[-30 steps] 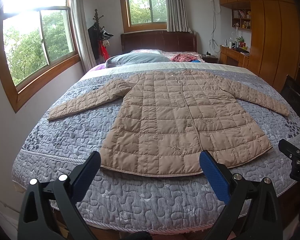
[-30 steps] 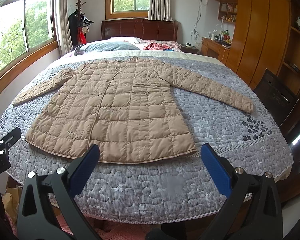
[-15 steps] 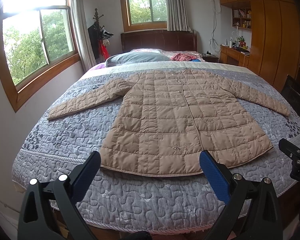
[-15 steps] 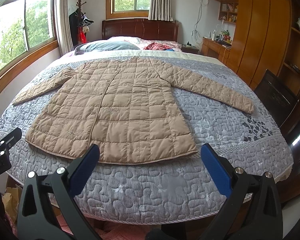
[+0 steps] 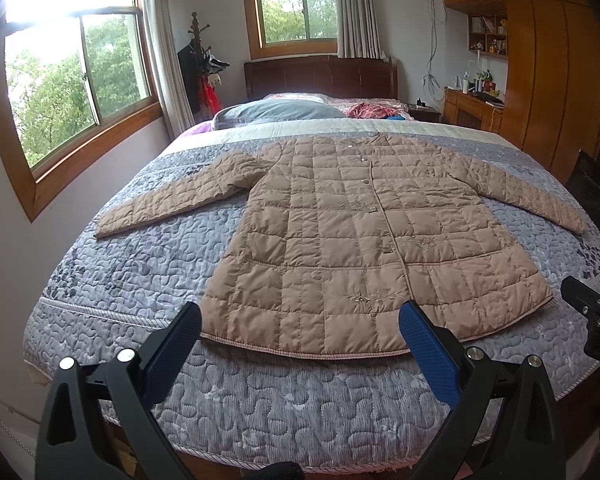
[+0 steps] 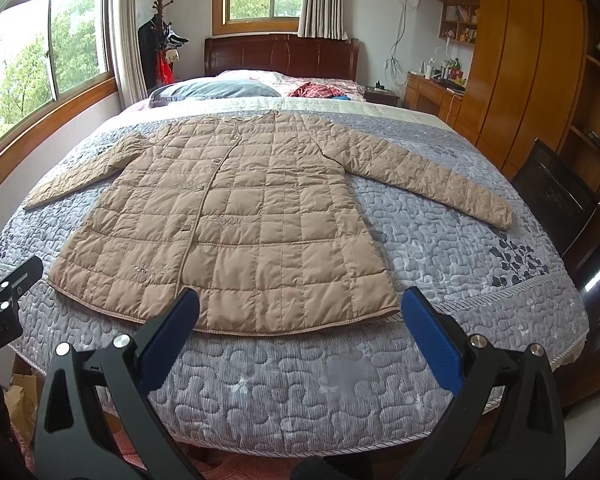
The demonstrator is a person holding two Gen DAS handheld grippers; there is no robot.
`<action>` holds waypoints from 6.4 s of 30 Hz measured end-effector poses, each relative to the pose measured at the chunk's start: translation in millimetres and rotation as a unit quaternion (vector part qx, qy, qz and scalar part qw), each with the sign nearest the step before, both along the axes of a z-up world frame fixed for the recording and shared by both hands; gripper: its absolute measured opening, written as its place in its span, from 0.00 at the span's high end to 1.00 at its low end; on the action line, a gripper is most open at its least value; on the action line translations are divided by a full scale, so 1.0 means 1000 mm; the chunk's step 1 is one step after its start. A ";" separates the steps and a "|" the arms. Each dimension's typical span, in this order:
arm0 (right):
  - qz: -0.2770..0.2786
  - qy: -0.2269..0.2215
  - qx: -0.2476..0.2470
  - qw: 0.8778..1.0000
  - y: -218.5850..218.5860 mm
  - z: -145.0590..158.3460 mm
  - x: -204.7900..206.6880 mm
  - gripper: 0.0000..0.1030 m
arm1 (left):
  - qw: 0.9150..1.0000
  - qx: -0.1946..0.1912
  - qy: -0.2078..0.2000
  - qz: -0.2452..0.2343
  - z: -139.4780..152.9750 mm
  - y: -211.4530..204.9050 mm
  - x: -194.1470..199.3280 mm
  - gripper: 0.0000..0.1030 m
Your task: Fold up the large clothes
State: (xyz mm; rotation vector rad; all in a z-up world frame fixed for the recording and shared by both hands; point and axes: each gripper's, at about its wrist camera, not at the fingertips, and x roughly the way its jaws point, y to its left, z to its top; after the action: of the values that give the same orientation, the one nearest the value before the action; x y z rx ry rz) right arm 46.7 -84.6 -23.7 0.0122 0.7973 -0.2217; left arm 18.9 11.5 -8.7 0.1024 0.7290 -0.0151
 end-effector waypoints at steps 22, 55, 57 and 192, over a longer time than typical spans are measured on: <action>-0.201 0.094 0.117 0.968 -0.328 -0.041 0.152 0.03 | 0.965 -0.048 0.200 -0.161 -0.042 -0.131 0.291 0.04; -0.293 0.156 0.210 0.920 -0.469 -0.110 0.190 0.95 | 0.942 -0.141 0.254 -0.167 -0.127 -0.182 0.443 0.81; -0.273 0.113 0.233 0.926 -0.457 -0.088 0.192 0.95 | 0.942 -0.140 0.254 -0.167 -0.122 -0.177 0.440 0.81; 0.102 0.173 0.209 0.957 -0.144 -0.078 0.318 0.46 | 0.958 -0.159 0.151 0.185 -0.074 0.280 0.308 0.39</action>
State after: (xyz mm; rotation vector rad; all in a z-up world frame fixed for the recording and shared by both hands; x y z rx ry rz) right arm 365.0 -228.7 -101.5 0.2966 1.1763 0.1505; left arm 326.6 291.1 -82.4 -0.3527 1.0326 0.2127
